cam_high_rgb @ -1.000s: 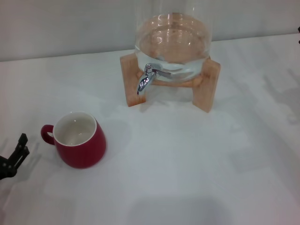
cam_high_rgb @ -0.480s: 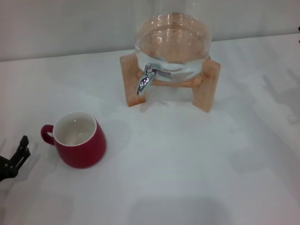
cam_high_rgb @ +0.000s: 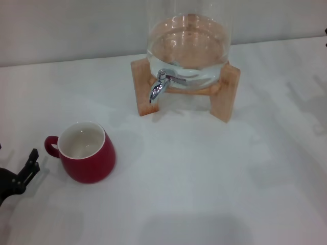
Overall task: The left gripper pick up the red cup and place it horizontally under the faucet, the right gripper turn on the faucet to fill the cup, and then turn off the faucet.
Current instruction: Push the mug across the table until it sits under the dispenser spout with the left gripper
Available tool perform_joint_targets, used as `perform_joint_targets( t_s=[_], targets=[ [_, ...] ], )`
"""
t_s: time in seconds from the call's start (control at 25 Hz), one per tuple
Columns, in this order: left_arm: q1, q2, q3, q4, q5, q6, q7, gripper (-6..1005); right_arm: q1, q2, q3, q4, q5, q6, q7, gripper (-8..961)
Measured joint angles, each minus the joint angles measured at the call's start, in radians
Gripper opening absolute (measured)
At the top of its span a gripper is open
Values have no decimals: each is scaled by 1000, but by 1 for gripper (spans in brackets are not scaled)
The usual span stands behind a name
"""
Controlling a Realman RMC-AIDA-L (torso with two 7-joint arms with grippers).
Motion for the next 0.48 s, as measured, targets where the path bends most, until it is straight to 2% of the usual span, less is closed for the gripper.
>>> perform_joint_targets(
  t_s=[0.48],
  targets=[
    [-13, 1, 0, 1, 49, -6, -3, 867, 0, 0, 0, 0, 0, 1, -1, 868]
  ],
)
